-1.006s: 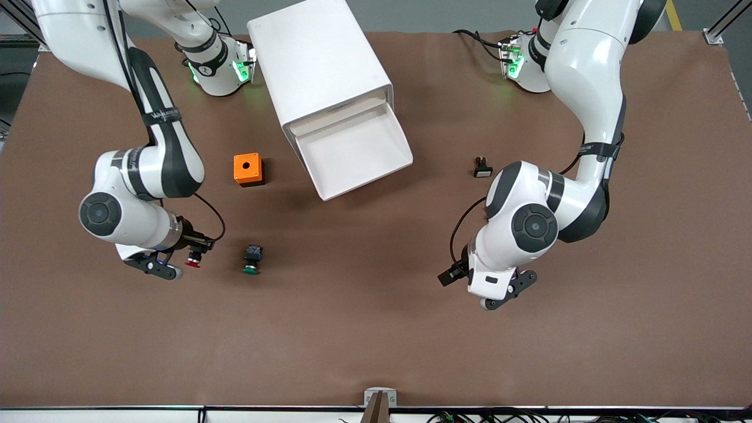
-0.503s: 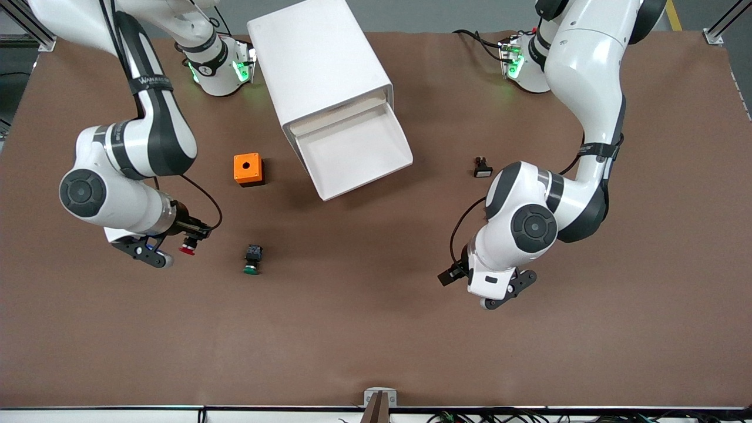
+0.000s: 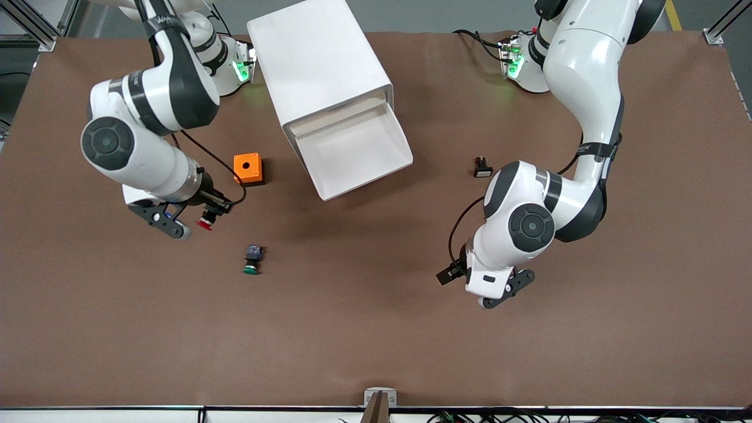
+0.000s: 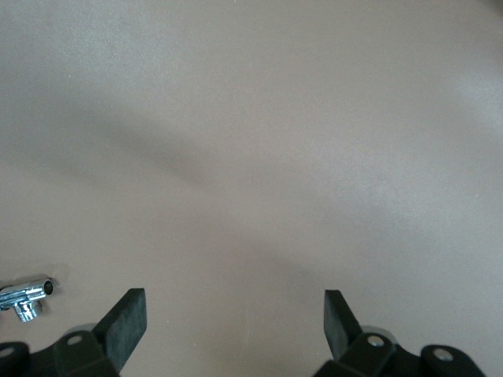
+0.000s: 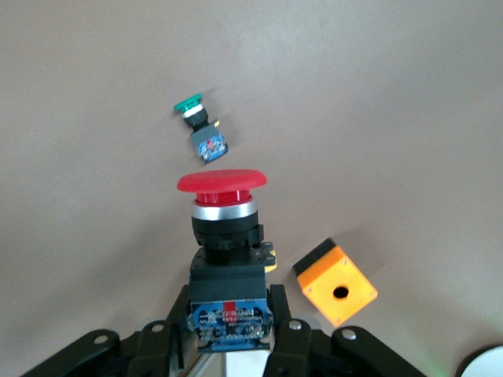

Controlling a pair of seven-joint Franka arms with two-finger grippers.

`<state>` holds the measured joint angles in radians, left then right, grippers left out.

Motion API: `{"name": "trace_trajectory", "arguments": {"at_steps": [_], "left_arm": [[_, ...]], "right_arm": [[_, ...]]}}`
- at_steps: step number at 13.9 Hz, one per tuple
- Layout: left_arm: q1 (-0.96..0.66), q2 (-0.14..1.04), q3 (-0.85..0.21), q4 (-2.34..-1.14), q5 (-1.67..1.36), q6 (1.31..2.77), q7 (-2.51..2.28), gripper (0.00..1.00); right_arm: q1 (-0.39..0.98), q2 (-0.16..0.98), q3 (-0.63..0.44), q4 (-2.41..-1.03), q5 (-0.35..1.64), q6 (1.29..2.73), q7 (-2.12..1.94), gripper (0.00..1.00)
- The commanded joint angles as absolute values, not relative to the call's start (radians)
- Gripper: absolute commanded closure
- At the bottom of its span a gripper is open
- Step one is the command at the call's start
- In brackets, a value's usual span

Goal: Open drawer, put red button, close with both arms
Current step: 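Carry the red button with the right gripper into the open drawer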

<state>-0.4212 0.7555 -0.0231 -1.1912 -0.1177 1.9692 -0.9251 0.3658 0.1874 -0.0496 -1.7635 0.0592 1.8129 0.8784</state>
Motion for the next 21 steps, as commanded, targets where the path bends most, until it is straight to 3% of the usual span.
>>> {"name": "trace_trajectory", "arguments": {"at_steps": [1,8,21], "left_arm": [[-0.422,0.721,-0.026,-1.230,-0.092,1.979,-0.928,0.01],[-0.422,0.719,-0.026,-1.232,-0.094,1.979,-0.927,0.01],[-0.428,0.715,-0.026,-1.235,-0.094,1.977,-0.927,0.01]], "right_arm": [[0.432,0.167,-0.055,-1.727,0.071,1.764,1.009,0.99],[0.570,0.172,-0.057,-1.713,0.114,1.779,1.287,1.00],[0.811,0.270,-0.058,-1.727,0.112,1.979,1.692,1.00]]}}
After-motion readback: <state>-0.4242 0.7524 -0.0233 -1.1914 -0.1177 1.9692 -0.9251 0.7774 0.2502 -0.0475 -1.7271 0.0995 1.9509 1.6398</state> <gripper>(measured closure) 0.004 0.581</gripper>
